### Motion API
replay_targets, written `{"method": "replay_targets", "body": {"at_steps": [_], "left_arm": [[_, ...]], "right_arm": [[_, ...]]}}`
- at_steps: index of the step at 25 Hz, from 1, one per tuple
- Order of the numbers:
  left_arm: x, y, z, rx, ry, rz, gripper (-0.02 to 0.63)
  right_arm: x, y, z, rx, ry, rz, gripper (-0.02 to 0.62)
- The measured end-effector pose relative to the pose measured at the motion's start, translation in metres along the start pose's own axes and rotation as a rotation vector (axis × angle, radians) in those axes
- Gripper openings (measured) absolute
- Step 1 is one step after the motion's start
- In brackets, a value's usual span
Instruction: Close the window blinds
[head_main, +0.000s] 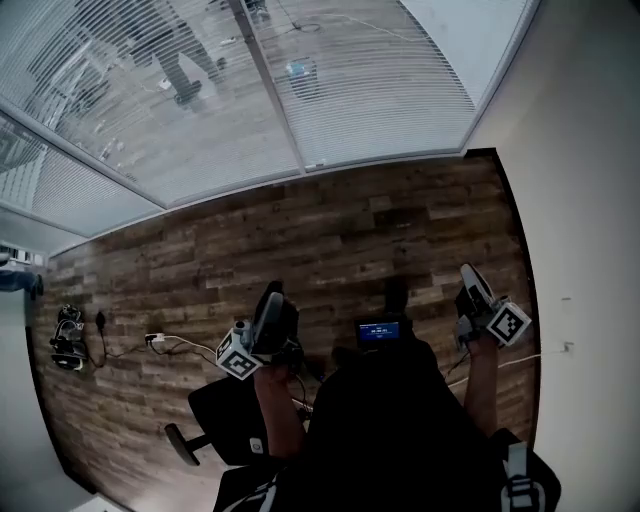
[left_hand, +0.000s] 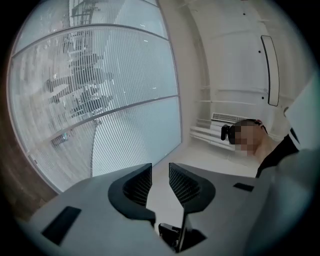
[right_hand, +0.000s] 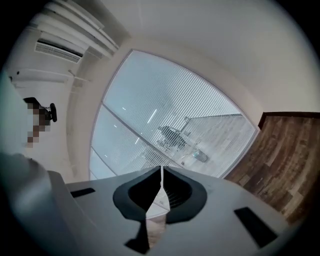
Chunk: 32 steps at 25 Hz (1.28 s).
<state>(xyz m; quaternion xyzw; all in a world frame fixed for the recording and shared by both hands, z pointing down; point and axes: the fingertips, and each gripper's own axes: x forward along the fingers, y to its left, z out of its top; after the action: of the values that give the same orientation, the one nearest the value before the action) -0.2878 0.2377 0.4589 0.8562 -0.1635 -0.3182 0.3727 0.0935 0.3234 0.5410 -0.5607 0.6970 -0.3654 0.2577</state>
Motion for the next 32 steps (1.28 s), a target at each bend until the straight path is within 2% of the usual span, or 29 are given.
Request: {"method": "replay_targets", "body": {"at_steps": [4, 7, 12, 16, 21, 27, 29, 32], "left_arm": [[0.058, 0.016, 0.008, 0.055, -0.031, 0.013, 0.115], [0.1, 0.026, 0.01, 0.085, -0.046, 0.025, 0.115], [0.16, 0.045, -0.006, 0.071, -0.059, 0.055, 0.115], [0.201, 0.069, -0.011, 0.042, -0.065, 0.073, 0.115], [0.242, 0.11, -0.003, 0.05, -0.071, 0.082, 0.115], [0.309, 0.181, 0.018, -0.01, -0.072, 0.035, 0.115], [0.322, 0.207, 0.018, -0.028, -0.076, 0.02, 0.115], [0.341, 0.239, 0.024, -0.036, -0.069, -0.004, 0.115]], "right_arm": [[0.06, -0.032, 0.045, 0.017, 0.015, 0.064, 0.018], [0.098, -0.034, 0.084, -0.022, 0.037, 0.141, 0.018], [0.118, -0.059, 0.13, -0.105, 0.084, 0.175, 0.019], [0.123, -0.092, 0.158, -0.086, 0.047, 0.151, 0.018], [0.134, -0.131, 0.166, -0.031, 0.018, 0.123, 0.02], [0.167, -0.168, 0.203, -0.081, -0.027, 0.02, 0.018], [0.18, -0.171, 0.209, -0.077, -0.077, 0.018, 0.019], [0.201, -0.188, 0.215, -0.101, -0.091, -0.005, 0.02]]}}
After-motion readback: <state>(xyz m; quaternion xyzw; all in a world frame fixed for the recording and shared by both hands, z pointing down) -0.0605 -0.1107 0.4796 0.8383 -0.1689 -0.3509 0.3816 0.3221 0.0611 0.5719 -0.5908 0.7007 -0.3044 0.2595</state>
